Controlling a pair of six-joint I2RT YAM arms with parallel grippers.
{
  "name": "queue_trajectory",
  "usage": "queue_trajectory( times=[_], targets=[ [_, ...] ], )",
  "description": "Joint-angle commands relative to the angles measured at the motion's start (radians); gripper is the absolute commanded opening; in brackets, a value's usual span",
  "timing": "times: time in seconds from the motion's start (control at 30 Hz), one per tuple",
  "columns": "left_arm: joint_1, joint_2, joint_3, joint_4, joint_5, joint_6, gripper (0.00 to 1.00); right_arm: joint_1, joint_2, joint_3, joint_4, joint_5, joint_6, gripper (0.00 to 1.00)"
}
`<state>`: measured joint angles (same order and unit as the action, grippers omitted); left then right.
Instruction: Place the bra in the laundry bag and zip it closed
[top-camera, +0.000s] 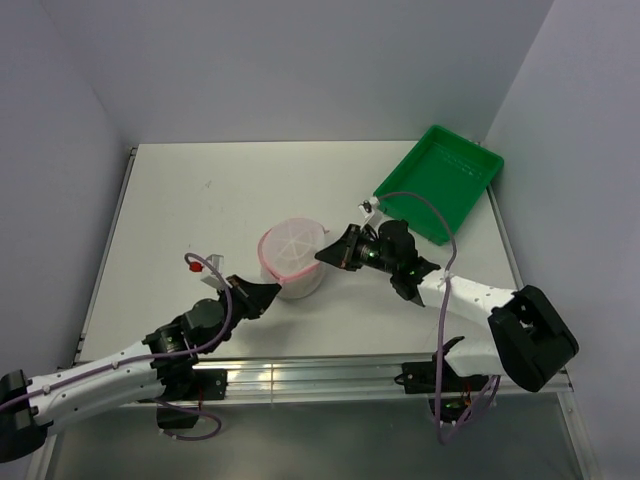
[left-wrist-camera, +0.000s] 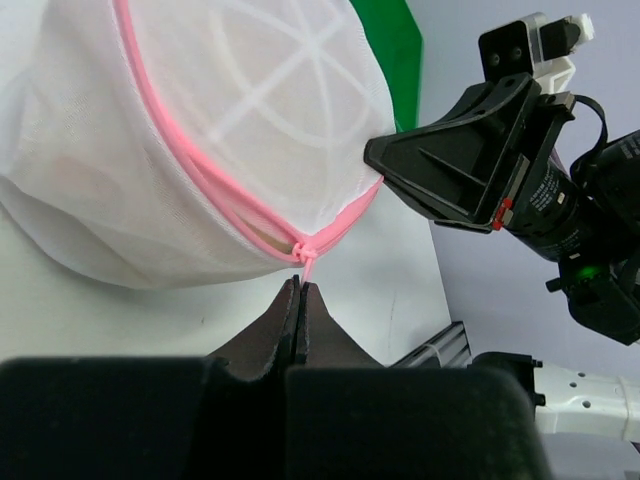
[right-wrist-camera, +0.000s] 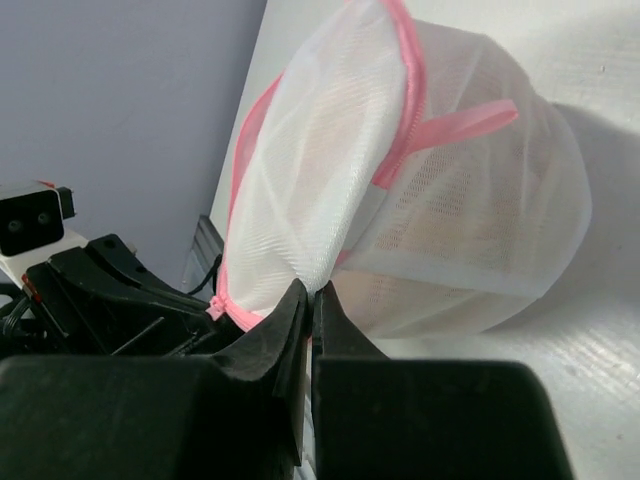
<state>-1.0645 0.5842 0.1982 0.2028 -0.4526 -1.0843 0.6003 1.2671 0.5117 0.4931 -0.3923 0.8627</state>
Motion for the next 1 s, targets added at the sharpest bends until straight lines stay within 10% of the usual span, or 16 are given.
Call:
queue_trajectory(
  times=[0.0,0.2,0.33,0.43,0.97],
  targets=[
    [0.003,-0.069,-0.016,-0.151,-0.081,0.027,0.00,-0.088,0.035,0.082,-0.010,0.003,-0.116,0.00],
    [0.001,0.043,-0.003,0.071,0.017,0.090,0.00,-0.092,0.124,0.254,-0.137,-0.068,-0.182,0.06],
    [0.000,0.221,0.038,0.249,0.066,0.110,0.00,-0.088,0.106,0.287,-0.209,-0.026,-0.189,0.63],
    [-0.002,0.296,0.078,0.348,0.083,0.100,0.00,-0.071,0.017,0.210,-0.258,0.016,-0.189,0.75],
    [-0.009,0.436,0.072,0.500,0.146,0.052,0.00,0.107,-0.152,-0.088,-0.004,0.127,0.093,0.69]
  ],
)
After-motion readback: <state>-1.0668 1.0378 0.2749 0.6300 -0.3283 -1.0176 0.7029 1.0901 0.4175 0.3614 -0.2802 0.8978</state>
